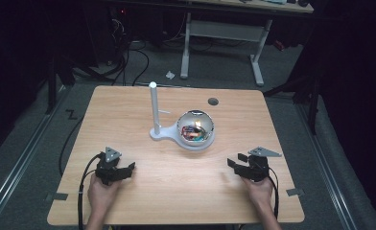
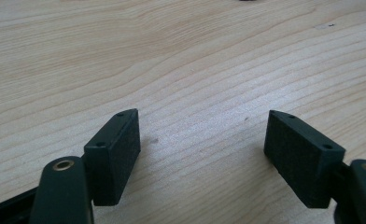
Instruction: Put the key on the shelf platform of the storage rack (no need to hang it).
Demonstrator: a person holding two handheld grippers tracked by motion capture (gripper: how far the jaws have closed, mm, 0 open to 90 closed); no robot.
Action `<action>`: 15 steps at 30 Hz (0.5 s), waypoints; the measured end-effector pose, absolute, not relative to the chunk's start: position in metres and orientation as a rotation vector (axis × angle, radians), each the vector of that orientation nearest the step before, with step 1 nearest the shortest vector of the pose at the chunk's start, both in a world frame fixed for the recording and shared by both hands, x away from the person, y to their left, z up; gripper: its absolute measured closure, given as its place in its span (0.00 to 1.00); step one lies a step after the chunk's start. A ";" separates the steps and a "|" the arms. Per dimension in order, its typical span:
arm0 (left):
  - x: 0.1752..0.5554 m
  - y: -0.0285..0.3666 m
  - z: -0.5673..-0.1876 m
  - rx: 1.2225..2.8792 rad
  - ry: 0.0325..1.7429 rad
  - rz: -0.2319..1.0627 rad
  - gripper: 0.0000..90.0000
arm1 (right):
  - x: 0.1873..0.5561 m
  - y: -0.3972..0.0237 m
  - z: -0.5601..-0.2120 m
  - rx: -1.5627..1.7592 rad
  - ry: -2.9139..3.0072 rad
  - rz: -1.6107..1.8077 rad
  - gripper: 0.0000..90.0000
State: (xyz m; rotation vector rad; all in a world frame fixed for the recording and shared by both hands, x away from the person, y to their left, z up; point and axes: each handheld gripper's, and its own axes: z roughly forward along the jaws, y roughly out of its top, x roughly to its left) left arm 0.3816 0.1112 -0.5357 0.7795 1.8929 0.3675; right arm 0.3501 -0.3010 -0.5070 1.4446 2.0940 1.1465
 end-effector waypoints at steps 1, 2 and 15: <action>0.382 0.111 -0.536 0.780 1.893 0.368 0.30 | 0.351 -0.301 -0.508 1.446 2.095 1.136 0.47; 0.382 0.111 -0.536 0.779 1.893 0.367 0.30 | 0.351 -0.302 -0.508 1.445 2.093 1.130 0.47; 0.382 0.111 -0.536 0.779 1.893 0.368 0.30 | 0.356 -0.301 -0.521 1.445 2.091 1.042 0.46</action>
